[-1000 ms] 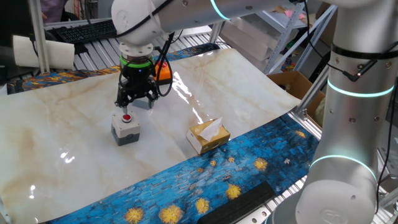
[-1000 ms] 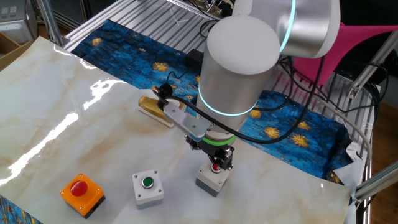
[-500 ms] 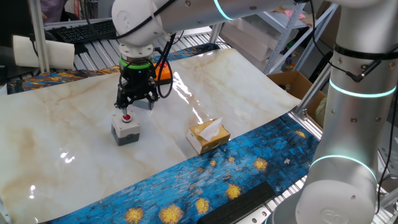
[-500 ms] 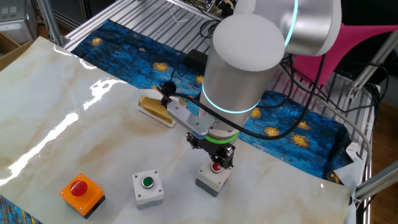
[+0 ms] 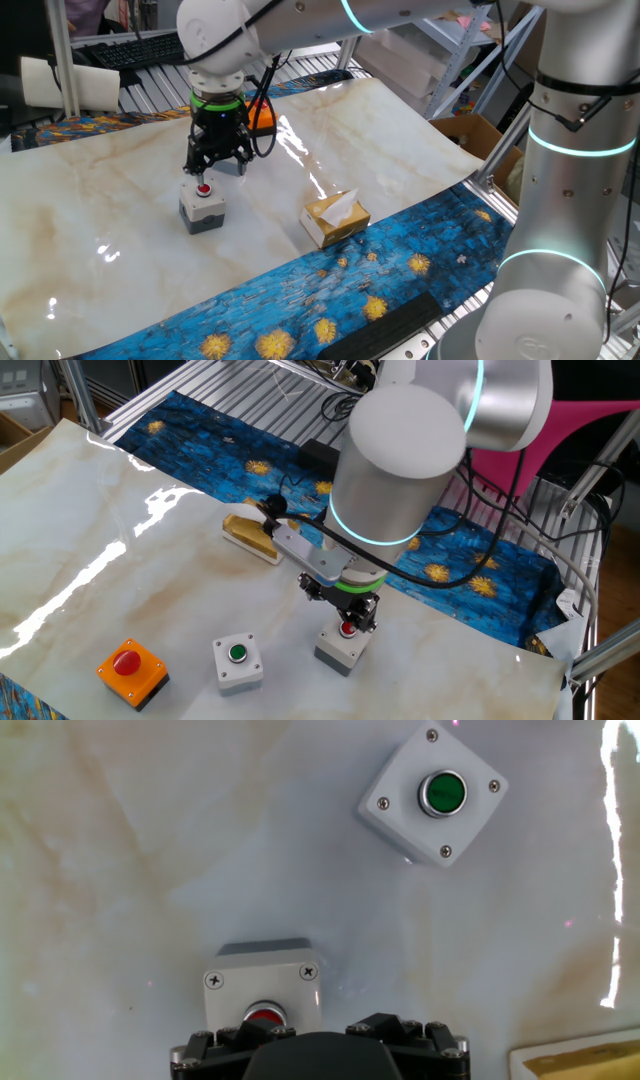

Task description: Press three buttons from left to right in sequence

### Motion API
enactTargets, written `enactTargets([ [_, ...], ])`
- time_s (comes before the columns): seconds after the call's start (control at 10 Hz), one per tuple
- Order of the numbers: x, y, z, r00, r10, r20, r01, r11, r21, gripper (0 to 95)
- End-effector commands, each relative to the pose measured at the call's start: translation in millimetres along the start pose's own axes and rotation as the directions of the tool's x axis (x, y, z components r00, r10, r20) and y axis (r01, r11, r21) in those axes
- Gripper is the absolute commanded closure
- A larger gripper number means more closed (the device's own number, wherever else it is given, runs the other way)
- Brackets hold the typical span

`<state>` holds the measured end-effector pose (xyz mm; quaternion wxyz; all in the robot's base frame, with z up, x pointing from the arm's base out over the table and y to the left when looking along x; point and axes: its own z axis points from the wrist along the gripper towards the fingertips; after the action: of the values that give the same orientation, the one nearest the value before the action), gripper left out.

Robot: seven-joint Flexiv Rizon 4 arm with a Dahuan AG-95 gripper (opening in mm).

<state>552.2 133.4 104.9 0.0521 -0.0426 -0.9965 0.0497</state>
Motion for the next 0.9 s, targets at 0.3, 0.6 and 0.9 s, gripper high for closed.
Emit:
enactTargets([
  [0.3, -2.5, -1.3, -1.0, 1.0, 0.001, -0.004, -0.001, 1.0, 0.012, 19.0],
  [0.6, -2.9, -1.3, -0.8, 1.0, 0.015, -0.01, -0.015, 1.0, 0.013, 19.0],
  [0.9, -2.9, -1.3, -0.8, 1.0, 0.012, -0.013, -0.012, 1.0, 0.014, 19.0],
])
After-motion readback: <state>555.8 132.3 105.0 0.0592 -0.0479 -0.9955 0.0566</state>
